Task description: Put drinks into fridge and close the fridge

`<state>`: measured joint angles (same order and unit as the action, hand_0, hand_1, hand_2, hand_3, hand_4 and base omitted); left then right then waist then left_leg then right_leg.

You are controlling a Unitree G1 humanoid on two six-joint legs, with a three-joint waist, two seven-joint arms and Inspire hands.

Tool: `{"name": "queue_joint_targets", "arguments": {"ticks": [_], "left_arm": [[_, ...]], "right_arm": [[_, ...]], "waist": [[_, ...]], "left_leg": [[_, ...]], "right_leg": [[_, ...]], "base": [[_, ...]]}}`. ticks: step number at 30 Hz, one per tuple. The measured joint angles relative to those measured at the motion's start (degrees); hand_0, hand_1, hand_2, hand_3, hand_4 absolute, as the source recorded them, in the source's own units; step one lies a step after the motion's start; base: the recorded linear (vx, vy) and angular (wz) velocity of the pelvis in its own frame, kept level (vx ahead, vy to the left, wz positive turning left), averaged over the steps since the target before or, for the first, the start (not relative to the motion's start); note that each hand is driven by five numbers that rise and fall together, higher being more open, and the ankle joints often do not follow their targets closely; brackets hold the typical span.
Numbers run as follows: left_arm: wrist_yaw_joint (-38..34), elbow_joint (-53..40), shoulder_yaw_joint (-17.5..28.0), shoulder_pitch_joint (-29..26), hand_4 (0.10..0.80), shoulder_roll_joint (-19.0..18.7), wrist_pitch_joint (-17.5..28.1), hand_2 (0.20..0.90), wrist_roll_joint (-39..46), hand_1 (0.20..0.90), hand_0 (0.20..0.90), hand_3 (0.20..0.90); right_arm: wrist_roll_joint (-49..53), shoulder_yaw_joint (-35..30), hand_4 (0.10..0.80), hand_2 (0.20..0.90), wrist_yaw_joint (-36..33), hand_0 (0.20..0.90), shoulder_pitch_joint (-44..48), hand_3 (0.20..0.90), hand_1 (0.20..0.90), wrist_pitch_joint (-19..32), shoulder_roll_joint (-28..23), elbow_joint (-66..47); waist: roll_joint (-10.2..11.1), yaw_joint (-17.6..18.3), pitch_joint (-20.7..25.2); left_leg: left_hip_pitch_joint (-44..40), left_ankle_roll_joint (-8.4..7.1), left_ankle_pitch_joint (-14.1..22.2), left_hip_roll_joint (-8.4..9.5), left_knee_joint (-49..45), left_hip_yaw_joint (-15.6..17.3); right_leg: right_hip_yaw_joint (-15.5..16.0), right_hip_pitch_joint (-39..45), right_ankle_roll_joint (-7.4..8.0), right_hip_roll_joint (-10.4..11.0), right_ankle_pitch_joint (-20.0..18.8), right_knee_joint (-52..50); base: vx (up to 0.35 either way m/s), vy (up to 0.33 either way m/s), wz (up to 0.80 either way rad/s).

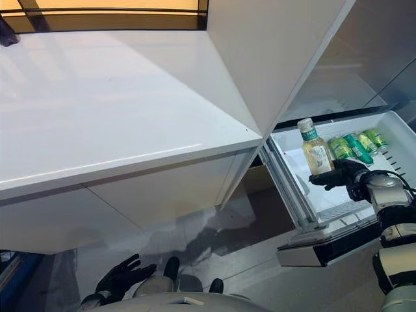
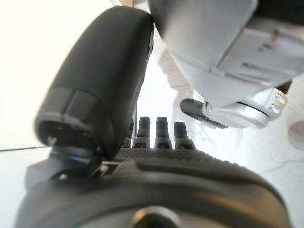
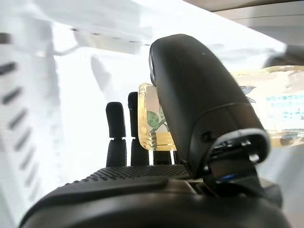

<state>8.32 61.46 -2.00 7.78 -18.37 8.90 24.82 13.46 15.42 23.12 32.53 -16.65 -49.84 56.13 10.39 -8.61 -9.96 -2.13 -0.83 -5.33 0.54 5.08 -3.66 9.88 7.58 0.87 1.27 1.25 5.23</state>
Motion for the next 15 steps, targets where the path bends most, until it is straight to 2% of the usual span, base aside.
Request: {"name": "queue_joint_targets", "arguments": {"ticks": [6,15], "left_arm": [[-0.44,0.04,-0.08,-0.47,0.800,-0.71,-1.07,0.900,-0.02,0.900,0.900,0.900],[-0.76,0.09,-0.78,-0.61,0.800,-1.41,-1.67,0.900,-0.03,0.900,0.900,0.900]], "right_arm": [[-4.32,1.09,0.100,0.300,1.87,0.300,1.41,0.200,0.300,-2.97,2.88,5.61],[-10.09,1.09,0.100,0.300,5.31,0.300,7.39,0.200,0.300,-7.25,3.64,14.09]], "waist": [[-0.16,-1.22,-1.82],[0.03,-3.04,-3.39]], "left_leg": [[0.44,-0.08,-0.32,0.06,-0.01,-0.58],[0.62,-0.11,-0.35,0.39,-0.01,-1.01]], "right_leg": [[0.28,-0.23,-0.01,-0.04,-0.01,0.00],[0.69,-0.20,-0.01,-0.04,-0.01,0.00]], "base": [[0.004,-0.050,0.06],[0.004,-0.038,0.02]]}}
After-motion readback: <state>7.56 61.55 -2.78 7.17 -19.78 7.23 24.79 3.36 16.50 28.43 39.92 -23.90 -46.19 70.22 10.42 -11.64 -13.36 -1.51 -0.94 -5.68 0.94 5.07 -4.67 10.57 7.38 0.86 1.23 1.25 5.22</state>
